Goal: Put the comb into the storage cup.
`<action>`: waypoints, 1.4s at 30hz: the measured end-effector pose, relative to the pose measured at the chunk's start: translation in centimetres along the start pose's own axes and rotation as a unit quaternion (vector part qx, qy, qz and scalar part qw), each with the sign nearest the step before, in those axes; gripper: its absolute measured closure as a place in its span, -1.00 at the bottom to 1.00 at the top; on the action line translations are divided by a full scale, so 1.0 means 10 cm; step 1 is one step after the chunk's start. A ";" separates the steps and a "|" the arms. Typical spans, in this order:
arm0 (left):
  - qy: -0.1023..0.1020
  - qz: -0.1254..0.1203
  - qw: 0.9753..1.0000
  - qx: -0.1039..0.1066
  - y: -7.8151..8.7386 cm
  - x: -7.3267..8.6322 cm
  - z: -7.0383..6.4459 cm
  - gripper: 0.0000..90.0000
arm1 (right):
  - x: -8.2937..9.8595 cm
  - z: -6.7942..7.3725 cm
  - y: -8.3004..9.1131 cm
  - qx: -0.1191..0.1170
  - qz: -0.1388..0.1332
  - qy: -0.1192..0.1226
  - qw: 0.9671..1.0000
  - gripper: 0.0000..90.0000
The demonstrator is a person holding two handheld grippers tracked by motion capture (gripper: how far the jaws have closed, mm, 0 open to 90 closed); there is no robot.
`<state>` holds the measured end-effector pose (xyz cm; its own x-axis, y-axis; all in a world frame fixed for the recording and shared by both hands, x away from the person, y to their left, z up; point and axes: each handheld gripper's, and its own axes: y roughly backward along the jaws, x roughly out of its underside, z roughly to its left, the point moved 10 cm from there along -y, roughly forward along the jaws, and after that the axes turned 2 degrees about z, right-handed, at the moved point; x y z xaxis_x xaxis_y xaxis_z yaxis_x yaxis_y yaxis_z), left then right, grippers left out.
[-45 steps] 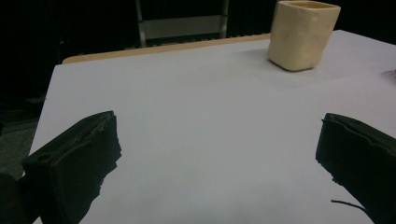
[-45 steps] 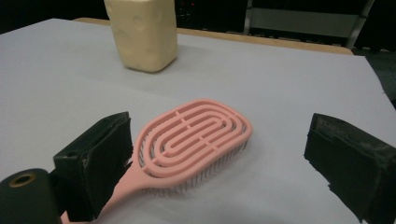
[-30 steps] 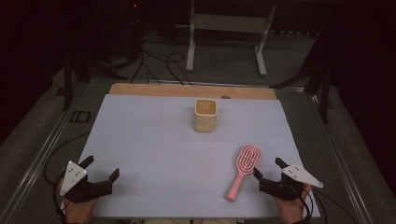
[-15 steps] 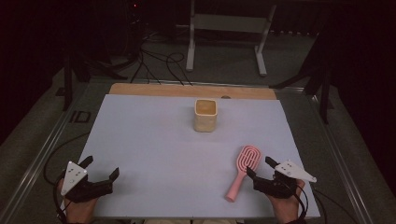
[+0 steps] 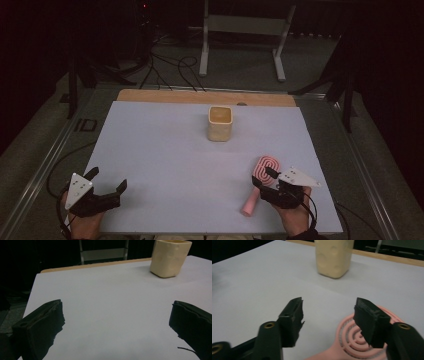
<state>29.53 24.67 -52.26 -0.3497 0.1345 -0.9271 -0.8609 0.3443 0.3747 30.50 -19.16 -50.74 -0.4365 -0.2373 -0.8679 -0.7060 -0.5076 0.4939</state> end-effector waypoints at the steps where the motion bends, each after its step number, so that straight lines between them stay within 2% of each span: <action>1: 0.000 0.000 1.000 0.000 0.00 0.00 0.00 -1.00 | -0.01 0.02 -0.01 -0.003 0.001 0.004 1.000 -0.03; 10: 0.000 0.001 1.000 -0.002 -0.01 0.00 0.00 -1.00 | 0.01 0.12 -0.11 -0.010 0.024 0.021 0.999 0.40; 12: 0.000 0.001 1.000 -0.001 -0.01 0.00 0.00 -1.00 | 0.04 0.12 -0.14 -0.008 0.032 0.022 0.999 0.54; 16: -0.002 0.003 1.000 -0.001 -0.01 0.01 0.00 -1.00 | 0.10 0.16 -0.18 -0.021 0.048 0.027 0.998 0.98; 20: -0.002 0.003 1.000 -0.002 -0.01 0.01 0.00 -1.00 | 0.18 0.22 -0.22 -0.019 0.074 0.050 0.996 1.00; 25: 0.000 0.001 1.000 -0.003 0.00 0.00 0.00 -1.00 | 0.27 0.24 -0.30 -0.025 0.098 0.047 0.994 1.00; 32: 0.000 0.001 1.000 -0.004 0.00 0.00 0.00 -1.00 | 0.52 0.19 -0.42 -0.027 0.159 0.040 0.986 1.00; 35: 0.000 0.001 1.000 -0.004 0.00 0.00 0.00 -1.00 | 0.57 0.16 -0.41 -0.023 0.174 0.039 0.984 1.00; 42: 0.000 0.001 1.000 -0.004 0.00 0.00 0.01 -1.00 | 0.62 0.11 -0.31 -0.023 0.192 0.045 0.980 1.00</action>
<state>29.56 24.76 -52.26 -0.3507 0.1350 -0.9267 -0.8631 0.3375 0.3757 29.36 -18.19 -57.61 -0.6119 -0.4896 -0.6212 -0.4729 -0.4031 0.7835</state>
